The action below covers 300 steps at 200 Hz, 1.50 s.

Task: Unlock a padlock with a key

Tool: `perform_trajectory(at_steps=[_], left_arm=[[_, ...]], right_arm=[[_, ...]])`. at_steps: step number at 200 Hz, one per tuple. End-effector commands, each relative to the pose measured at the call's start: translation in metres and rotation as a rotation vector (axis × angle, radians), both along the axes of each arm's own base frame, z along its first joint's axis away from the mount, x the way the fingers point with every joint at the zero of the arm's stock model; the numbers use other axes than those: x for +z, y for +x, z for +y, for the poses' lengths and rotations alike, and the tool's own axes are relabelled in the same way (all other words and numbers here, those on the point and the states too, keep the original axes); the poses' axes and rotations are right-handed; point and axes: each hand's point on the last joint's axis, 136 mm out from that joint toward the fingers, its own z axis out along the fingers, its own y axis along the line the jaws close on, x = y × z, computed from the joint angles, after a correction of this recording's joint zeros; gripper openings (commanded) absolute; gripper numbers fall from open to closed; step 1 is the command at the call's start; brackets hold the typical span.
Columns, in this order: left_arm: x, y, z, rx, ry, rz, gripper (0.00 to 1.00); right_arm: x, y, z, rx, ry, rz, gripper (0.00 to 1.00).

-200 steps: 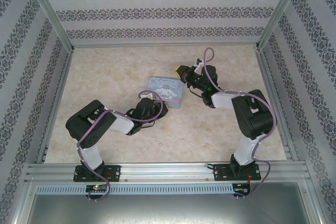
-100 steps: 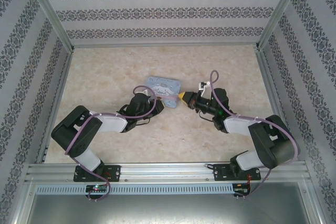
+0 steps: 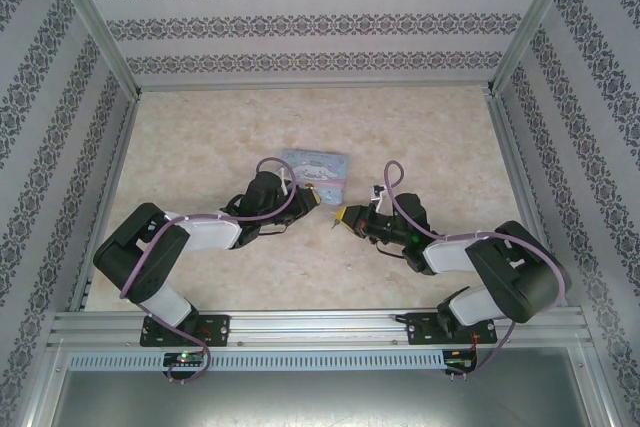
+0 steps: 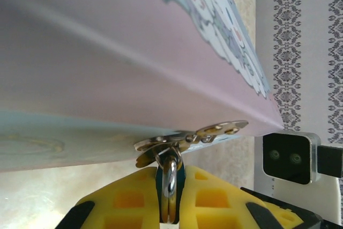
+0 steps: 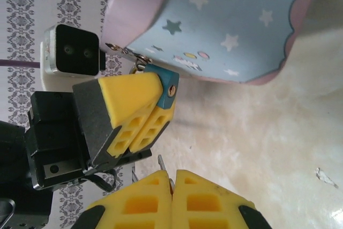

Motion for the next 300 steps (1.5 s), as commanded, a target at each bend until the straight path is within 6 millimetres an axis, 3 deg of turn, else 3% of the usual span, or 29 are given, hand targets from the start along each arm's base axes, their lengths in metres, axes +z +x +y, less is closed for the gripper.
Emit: perform_trajectory(at_steps=[1, 84, 237, 300], left_arm=[[0.035, 0.007, -0.01, -0.016, -0.113, -0.019, 0.0], [0.048, 0.013, -0.018, 0.003, -0.288, 0.056, 0.0], [0.048, 0.01, -0.016, 0.009, -0.277, 0.067, 0.0], [0.051, 0.011, -0.017, 0.006, -0.278, 0.061, 0.0]], right_arm=[[0.009, 0.004, 0.003, -0.011, 0.021, -0.052, 0.0], [0.01, 0.017, 0.003, -0.08, 0.088, -0.015, 0.0], [0.023, 0.036, 0.01, -0.134, 0.109, -0.037, 0.0], [0.018, 0.038, 0.013, -0.133, 0.108, -0.023, 0.0]])
